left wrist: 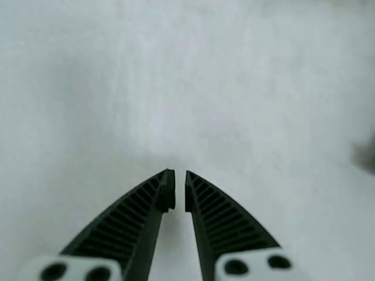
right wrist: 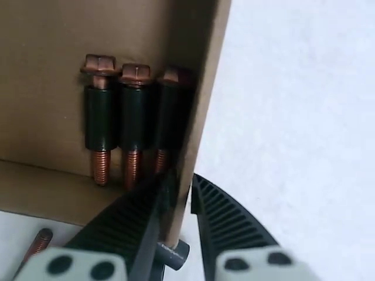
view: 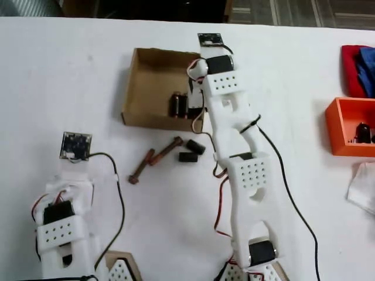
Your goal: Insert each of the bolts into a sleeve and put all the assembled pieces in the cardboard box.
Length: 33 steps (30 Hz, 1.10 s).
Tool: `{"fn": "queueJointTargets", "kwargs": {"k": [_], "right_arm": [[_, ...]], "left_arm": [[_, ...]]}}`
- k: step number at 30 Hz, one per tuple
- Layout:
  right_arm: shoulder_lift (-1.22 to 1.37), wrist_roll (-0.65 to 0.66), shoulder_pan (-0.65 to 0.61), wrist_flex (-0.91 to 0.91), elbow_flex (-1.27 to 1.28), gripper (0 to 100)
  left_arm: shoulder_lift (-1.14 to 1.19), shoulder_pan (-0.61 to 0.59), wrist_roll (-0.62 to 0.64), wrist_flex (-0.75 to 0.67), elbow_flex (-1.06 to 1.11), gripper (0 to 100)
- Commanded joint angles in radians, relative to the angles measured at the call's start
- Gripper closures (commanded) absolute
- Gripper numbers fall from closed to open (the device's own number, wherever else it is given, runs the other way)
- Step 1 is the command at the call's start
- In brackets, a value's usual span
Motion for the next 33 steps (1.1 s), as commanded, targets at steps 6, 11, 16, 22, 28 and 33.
{"fn": "queueJointTargets", "kwargs": {"k": [6, 11, 16, 22, 28, 33], "right_arm": [[-0.03, -0.005, 0.001, 0.01, -0.017, 97.8], [-0.021, -0.006, -0.015, 0.051, -0.006, 95.9], [-0.019, -0.006, -0.018, 0.059, -0.005, 89.8], [-0.019, -0.006, -0.018, 0.059, -0.005, 89.8], [-0.018, -0.006, -0.016, 0.056, -0.005, 89.8], [-0.012, -0.006, -0.016, 0.051, -0.005, 89.8]], "left_arm": [[-0.009, 0.006, -0.008, -0.017, -0.004, 94], [-0.009, 0.006, -0.008, -0.017, -0.004, 94], [-0.009, 0.006, -0.008, -0.017, -0.004, 94], [-0.009, 0.006, -0.008, -0.017, -0.004, 94], [-0.009, 0.006, -0.008, -0.017, -0.004, 94], [-0.009, 0.006, -0.008, -0.017, -0.004, 94]]}}
